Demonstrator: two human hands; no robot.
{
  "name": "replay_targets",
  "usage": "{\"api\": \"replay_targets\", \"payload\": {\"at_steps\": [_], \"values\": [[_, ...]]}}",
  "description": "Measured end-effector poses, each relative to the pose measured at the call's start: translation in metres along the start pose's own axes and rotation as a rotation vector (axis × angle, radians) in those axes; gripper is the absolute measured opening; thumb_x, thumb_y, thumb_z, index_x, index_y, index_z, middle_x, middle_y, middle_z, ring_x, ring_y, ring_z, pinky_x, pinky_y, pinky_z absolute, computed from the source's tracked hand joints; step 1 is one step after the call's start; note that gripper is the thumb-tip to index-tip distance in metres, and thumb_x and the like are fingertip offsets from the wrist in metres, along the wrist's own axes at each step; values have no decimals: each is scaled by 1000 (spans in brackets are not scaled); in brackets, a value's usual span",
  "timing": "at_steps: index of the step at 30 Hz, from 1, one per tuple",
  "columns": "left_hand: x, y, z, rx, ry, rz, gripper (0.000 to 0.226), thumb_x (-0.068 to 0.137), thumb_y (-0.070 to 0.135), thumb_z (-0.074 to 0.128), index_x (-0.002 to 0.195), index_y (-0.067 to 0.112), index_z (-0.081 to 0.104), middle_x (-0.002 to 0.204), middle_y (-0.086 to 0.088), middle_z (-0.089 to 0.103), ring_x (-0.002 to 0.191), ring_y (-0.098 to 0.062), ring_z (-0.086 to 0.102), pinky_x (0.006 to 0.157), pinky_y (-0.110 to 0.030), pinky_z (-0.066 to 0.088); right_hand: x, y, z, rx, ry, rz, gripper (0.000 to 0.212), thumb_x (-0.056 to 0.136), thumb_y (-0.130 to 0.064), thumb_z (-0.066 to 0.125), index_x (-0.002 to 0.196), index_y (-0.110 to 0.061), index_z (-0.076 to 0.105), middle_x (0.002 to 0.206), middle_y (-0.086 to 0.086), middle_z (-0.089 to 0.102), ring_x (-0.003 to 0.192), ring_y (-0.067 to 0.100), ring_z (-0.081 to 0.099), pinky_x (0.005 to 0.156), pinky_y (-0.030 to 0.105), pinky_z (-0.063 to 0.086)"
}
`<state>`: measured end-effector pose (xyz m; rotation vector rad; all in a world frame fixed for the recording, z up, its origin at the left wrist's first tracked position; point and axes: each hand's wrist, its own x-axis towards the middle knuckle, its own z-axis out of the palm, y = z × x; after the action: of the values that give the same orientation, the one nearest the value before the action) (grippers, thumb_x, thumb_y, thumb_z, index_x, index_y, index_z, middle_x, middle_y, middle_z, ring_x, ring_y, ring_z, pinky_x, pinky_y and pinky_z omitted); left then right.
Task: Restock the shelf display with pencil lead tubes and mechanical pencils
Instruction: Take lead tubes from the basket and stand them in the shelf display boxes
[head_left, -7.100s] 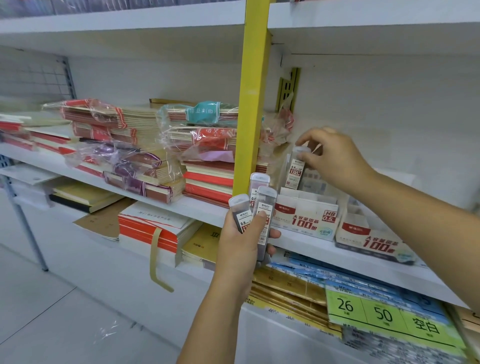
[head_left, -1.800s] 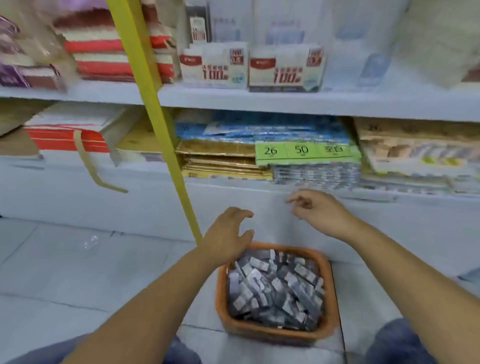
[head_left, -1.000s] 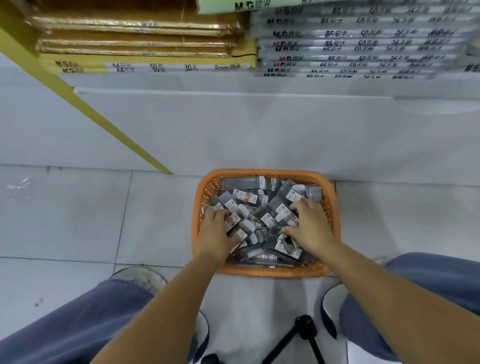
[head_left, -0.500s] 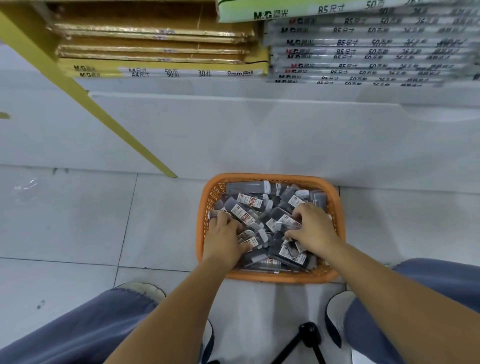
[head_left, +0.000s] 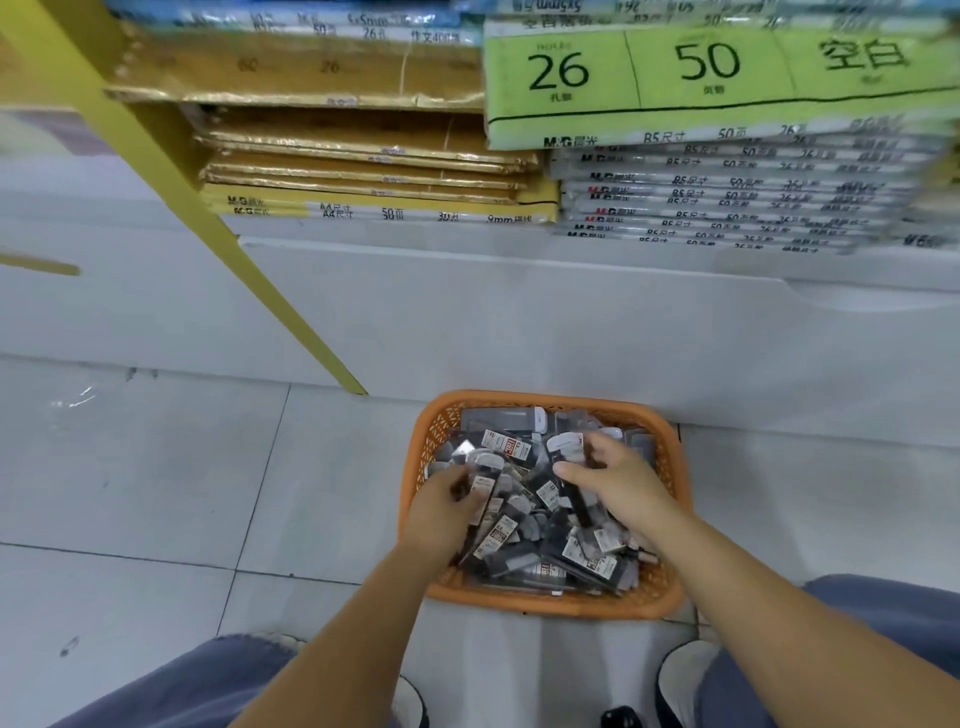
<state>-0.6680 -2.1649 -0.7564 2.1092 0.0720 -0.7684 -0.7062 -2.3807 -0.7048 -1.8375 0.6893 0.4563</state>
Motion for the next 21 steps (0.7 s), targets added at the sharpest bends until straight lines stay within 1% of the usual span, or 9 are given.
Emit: {"api": "replay_targets", "payload": {"at_steps": [2, 4, 5, 7, 10, 13, 15, 18, 21], "values": [[-4, 12, -6, -194, -39, -25, 28, 97, 29, 65, 125, 33, 64, 112, 18, 66, 91, 2, 63, 81, -17, 53, -4, -7, 4, 61, -35, -6, 61, 84, -32, 72, 140, -25, 48, 138, 0, 56, 125, 19, 53, 108, 42, 40], [-12, 29, -11, -372, -98, -15, 21, 98, 29, 63, 117, 36, 67, 114, 5, 73, 101, -15, 71, 95, -40, 57, -13, -19, 8, 138, -51, -25, 59, 84, -33, 73, 138, -28, 50, 136, -2, 56, 123, 19, 55, 106, 48, 43], [-17, 40, -14, -442, -128, 5, 20, 98, 29, 61, 116, 37, 67, 113, 0, 75, 103, -21, 72, 96, -46, 56, -17, -26, 10, 174, -49, -45, 57, 84, -34, 74, 136, -31, 51, 134, -3, 57, 121, 19, 56, 106, 48, 43], [-28, 61, -21, -578, -184, 31, 22, 99, 30, 60, 118, 38, 66, 114, -3, 75, 105, -25, 73, 94, -49, 57, -25, -40, 13, 261, -41, -99, 45, 84, -31, 73, 126, -35, 56, 124, -6, 64, 112, 16, 63, 100, 46, 48], [-44, 86, -30, -723, -236, 42, 24, 101, 38, 57, 124, 39, 62, 120, -1, 73, 109, -28, 71, 94, -55, 56, -39, -64, 12, 390, -26, -182, 30, 85, -23, 73, 112, -32, 62, 110, -6, 72, 95, 8, 69, 86, 35, 55], [-63, 109, -41, -821, -252, 70, 26, 99, 39, 59, 123, 30, 65, 121, -10, 72, 108, -35, 71, 93, -63, 53, -57, -85, 6, 460, -14, -252, 30, 84, -19, 75, 111, -26, 64, 103, 1, 73, 95, 19, 71, 89, 45, 55], [-76, 122, -49, -787, -251, 131, 25, 97, 37, 63, 121, 32, 65, 123, -9, 72, 110, -33, 70, 94, -62, 54, -70, -99, 0, 442, -3, -305, 30, 83, -20, 76, 110, -28, 65, 104, 5, 72, 95, 24, 70, 90, 47, 55], [-97, 142, -63, -705, -262, 201, 36, 99, 27, 63, 133, 34, 53, 130, -2, 69, 114, -24, 69, 94, -47, 57, -88, -119, -11, 424, 2, -382, 29, 83, -21, 75, 107, -34, 67, 103, 7, 71, 96, 24, 69, 89, 44, 55], [-116, 166, -83, -653, -233, 289, 40, 98, 20, 63, 135, 31, 51, 128, 0, 70, 114, -21, 68, 87, -39, 58, -111, -146, -25, 436, -57, -449, 27, 81, -23, 77, 102, -39, 70, 104, 6, 71, 92, 21, 71, 79, 36, 58]]}}
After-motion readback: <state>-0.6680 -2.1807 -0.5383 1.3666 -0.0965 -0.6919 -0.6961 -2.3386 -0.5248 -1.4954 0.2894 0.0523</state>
